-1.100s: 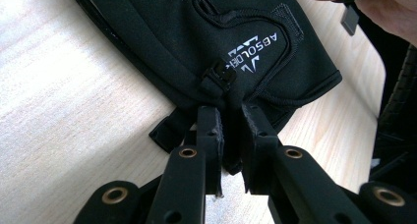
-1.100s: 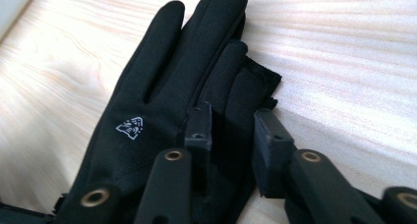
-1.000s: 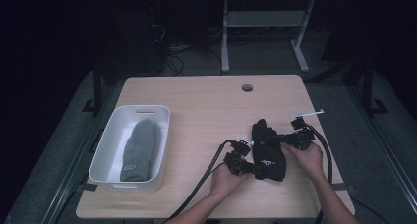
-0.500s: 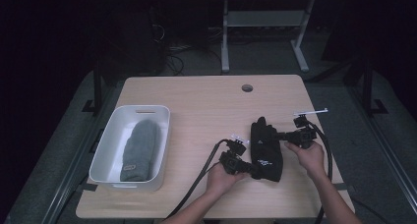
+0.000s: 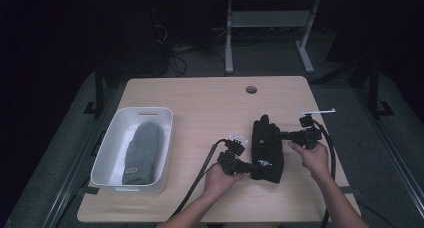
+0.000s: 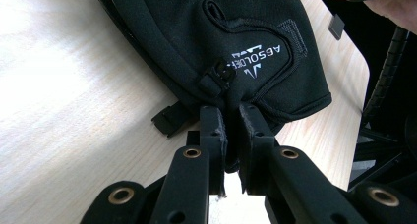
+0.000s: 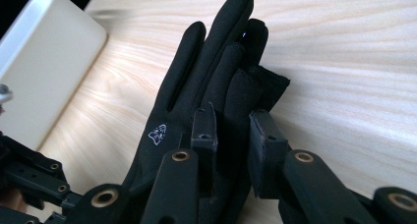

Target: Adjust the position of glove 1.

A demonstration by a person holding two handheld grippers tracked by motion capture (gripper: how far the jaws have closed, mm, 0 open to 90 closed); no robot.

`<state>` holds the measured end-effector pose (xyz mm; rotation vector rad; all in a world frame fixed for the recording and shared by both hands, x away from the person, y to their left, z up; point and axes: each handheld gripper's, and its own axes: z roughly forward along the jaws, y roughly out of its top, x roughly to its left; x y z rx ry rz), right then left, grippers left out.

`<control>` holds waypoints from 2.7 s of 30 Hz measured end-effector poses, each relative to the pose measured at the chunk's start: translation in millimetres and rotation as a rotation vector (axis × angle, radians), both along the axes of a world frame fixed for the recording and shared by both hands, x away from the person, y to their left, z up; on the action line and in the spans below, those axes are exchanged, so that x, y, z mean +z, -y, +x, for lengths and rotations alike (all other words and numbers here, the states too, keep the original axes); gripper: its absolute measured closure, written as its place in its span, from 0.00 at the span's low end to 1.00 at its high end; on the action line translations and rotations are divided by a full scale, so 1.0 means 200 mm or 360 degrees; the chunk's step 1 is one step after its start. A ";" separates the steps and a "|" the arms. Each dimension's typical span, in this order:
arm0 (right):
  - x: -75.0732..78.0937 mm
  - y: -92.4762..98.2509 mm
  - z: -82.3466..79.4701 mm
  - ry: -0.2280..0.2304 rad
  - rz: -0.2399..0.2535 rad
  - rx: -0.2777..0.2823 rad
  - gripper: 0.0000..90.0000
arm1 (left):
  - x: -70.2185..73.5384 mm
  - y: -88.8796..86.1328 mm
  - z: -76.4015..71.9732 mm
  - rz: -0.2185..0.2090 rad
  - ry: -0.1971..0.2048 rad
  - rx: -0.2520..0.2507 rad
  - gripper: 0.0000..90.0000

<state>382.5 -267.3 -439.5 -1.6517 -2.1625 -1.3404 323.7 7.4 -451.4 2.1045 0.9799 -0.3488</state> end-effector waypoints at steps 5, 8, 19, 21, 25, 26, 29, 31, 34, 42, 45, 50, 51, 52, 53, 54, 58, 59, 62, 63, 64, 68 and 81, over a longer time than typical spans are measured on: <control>0.03 -0.02 0.01 -0.0002 0.0023 0.0009 0.84 | 0.02 -0.03 0.01 -0.0006 0.0015 0.0007 0.92; 0.06 -0.04 0.01 0.0001 0.0034 0.0008 0.84 | 0.05 -0.06 0.01 -0.0008 0.0030 0.0011 0.92; 0.12 -0.09 0.03 0.0033 0.0070 0.0023 0.84 | 0.11 -0.14 0.02 -0.0015 0.0064 0.0029 0.92; 0.14 -0.11 0.03 0.0035 0.0075 0.0026 0.84 | 0.12 -0.15 0.02 -0.0011 0.0071 0.0024 0.92; 0.16 -0.13 0.04 0.0037 0.0098 0.0029 0.84 | 0.13 -0.18 0.02 -0.0013 0.0083 0.0026 0.92; 0.16 -0.13 0.04 0.0041 0.0105 0.0035 0.84 | 0.14 -0.18 0.02 -0.0015 0.0081 0.0029 0.92; 0.18 -0.15 0.04 0.0045 0.0121 0.0037 0.84 | 0.15 -0.20 0.02 -0.0019 0.0093 0.0033 0.92; 0.20 -0.15 0.05 0.0050 0.0123 0.0041 0.84 | 0.17 -0.21 0.02 -0.0025 0.0095 0.0038 0.92; 0.22 -0.17 0.05 0.0066 0.0135 0.0044 0.83 | 0.19 -0.22 0.02 -0.0032 0.0102 0.0040 0.92; 0.28 -0.20 0.05 0.0076 0.0156 0.0059 0.84 | 0.23 -0.26 0.01 -0.0062 0.0117 0.0044 0.92; 0.30 -0.22 0.06 0.0085 0.0170 0.0070 0.83 | 0.25 -0.28 0.00 -0.0081 0.0120 0.0051 0.92; 0.33 -0.26 0.07 0.0098 0.0187 0.0090 0.83 | 0.28 -0.32 0.00 -0.0067 0.0147 0.0041 0.92; 0.33 -0.27 0.07 0.0101 0.0185 0.0096 0.84 | 0.29 -0.33 0.00 -0.0068 0.0146 0.0043 0.92; 0.34 -0.28 0.07 0.0102 0.0193 0.0099 0.84 | 0.29 -0.34 0.00 -0.0070 0.0148 0.0043 0.92; 0.35 -0.29 0.07 0.0103 0.0194 0.0103 0.83 | 0.30 -0.35 0.00 -0.0077 0.0153 0.0050 0.92; 0.35 -0.29 0.07 0.0108 0.0196 0.0109 0.84 | 0.30 -0.36 0.00 -0.0081 0.0156 0.0053 0.92; 0.38 -0.33 0.08 0.0112 0.0203 0.0117 0.84 | 0.32 -0.39 0.00 -0.0090 0.0161 0.0061 0.92; 0.38 -0.34 0.09 0.0113 0.0206 0.0118 0.84 | 0.33 -0.40 0.00 -0.0094 0.0164 0.0064 0.92; 0.40 -0.36 0.09 0.0123 0.0211 0.0131 0.84 | 0.34 -0.43 0.00 -0.0099 0.0169 0.0074 0.92; 0.41 -0.37 0.10 0.0126 0.0207 0.0135 0.84 | 0.34 -0.44 0.00 -0.0094 0.0172 0.0070 0.92; 0.41 -0.38 0.10 0.0125 0.0210 0.0139 0.84 | 0.35 -0.45 0.00 -0.0101 0.0171 0.0077 0.92; 0.43 -0.42 0.11 0.0129 0.0214 0.0147 0.84 | 0.37 -0.49 0.00 -0.0111 0.0183 0.0090 0.92; 0.51 -0.56 0.16 0.0154 0.0202 0.0202 0.84 | 0.43 -0.61 0.00 -0.0115 0.0206 0.0130 0.92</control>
